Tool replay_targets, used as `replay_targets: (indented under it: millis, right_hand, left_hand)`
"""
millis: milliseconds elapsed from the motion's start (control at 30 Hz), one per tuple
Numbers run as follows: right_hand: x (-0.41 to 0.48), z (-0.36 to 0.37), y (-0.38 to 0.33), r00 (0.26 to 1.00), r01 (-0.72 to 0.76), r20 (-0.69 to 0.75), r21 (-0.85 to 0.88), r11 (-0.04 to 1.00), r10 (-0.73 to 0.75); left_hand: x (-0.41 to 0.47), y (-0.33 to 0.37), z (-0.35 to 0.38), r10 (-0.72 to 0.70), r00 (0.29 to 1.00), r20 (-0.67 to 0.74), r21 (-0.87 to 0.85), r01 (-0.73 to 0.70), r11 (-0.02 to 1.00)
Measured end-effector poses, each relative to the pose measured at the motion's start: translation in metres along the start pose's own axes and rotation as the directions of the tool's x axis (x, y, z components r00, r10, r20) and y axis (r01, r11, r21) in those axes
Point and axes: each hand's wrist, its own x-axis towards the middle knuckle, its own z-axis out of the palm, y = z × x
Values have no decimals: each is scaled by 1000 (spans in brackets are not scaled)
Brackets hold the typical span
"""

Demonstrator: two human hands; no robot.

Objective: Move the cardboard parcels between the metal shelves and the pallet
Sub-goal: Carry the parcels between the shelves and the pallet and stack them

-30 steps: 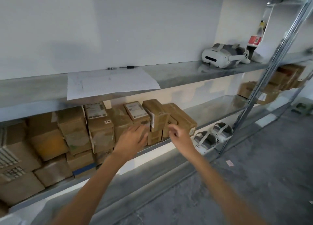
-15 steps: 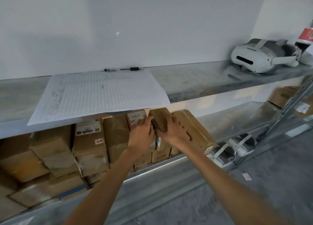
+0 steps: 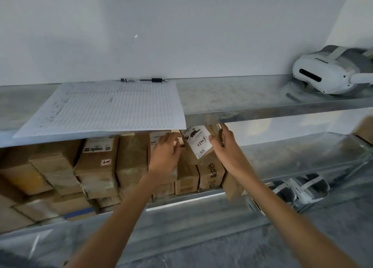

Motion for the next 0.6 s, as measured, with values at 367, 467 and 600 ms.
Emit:
replay_targets:
  millis: [367,467,600]
  right_hand:
    - [-58,-33,41,982,16,172,334,942,-77]
    - [-77,-46,48,955,73,248,332,940,-162]
    - [-94,-51,48,890,194,354,278,941,-288]
  left_hand:
    - [-59,86,38,-133,989,-71,-560,71,826]
    - [-86,98,42,-125,991,-53,-659,59,750]
    - [-123,104,43,-221,968,-116,-637,98,764]
